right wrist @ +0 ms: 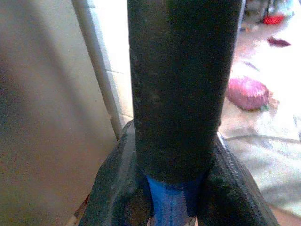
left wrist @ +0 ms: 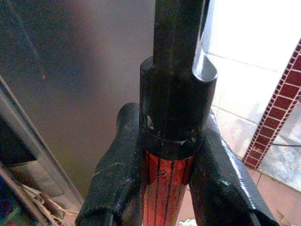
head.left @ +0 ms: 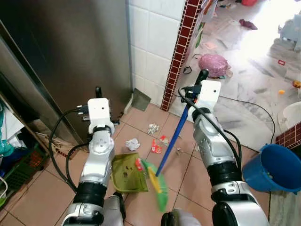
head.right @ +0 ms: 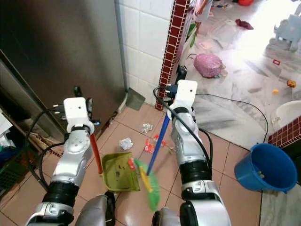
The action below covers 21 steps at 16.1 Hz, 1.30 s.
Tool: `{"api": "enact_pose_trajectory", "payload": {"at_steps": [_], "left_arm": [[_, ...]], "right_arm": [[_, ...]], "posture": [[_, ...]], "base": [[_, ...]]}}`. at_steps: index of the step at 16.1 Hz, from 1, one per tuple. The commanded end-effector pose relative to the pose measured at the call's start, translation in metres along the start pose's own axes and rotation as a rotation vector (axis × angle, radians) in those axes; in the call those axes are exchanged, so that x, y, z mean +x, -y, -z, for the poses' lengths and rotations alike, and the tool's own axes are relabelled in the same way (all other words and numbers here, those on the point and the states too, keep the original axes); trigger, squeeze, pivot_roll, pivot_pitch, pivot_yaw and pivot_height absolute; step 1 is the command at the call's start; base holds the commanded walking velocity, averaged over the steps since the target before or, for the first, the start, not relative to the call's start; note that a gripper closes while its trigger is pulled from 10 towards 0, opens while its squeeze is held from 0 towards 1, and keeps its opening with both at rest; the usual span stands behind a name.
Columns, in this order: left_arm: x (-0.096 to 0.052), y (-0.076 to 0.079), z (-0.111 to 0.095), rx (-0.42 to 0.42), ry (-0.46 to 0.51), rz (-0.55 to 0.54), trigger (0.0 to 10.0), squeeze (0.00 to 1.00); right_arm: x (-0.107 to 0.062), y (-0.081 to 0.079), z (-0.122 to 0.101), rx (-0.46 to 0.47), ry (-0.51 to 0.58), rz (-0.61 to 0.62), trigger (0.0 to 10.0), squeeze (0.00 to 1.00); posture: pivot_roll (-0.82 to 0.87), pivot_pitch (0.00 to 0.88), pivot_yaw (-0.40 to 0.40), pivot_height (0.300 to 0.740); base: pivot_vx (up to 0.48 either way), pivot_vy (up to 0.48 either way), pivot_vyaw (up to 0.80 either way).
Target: Sweep floor
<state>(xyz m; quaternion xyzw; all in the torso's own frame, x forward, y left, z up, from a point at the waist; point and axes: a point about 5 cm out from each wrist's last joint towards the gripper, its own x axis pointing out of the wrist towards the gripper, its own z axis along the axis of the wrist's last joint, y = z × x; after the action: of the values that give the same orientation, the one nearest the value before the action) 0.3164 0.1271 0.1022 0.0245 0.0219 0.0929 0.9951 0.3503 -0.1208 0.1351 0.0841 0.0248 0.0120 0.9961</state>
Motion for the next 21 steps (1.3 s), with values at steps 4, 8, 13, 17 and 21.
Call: {"api": "enact_pose_trajectory", "payload": {"at_steps": [4, 8, 13, 17, 21], "left_arm": [[0.003, 0.008, 0.002, -0.033, 0.001, 0.007, 10.0, 0.00], [0.003, 0.010, 0.004, -0.041, 0.007, 0.002, 10.0, 0.00], [0.005, 0.012, 0.005, -0.038, 0.004, 0.005, 10.0, 0.00], [0.004, 0.011, 0.001, -0.038, 0.028, 0.011, 10.0, 0.00], [0.000, 0.009, -0.009, -0.058, 0.041, 0.050, 10.0, 0.00]], "right_arm": [[0.008, -0.020, -0.031, 0.176, 0.020, -0.110, 10.0, 0.00], [0.013, -0.032, -0.071, -0.060, 0.182, -0.213, 10.0, 0.00], [0.013, -0.027, -0.097, -0.141, 0.302, -0.226, 10.0, 0.00], [0.010, -0.013, -0.084, -0.254, 0.316, -0.169, 10.0, 0.00], [0.003, 0.002, -0.055, -0.264, 0.243, -0.115, 10.0, 0.00]], "posture": [[-0.02, 0.103, -0.072, 0.740], [-0.02, 0.107, -0.079, 0.740], [-0.03, 0.110, -0.082, 0.740], [-0.02, 0.111, -0.079, 0.740], [-0.01, 0.116, -0.068, 0.740]], "base": [[0.000, 0.000, 0.00], [0.000, 0.000, 0.00], [0.000, 0.000, 0.00], [0.000, 0.000, 0.00], [0.000, 0.000, 0.00]]}}
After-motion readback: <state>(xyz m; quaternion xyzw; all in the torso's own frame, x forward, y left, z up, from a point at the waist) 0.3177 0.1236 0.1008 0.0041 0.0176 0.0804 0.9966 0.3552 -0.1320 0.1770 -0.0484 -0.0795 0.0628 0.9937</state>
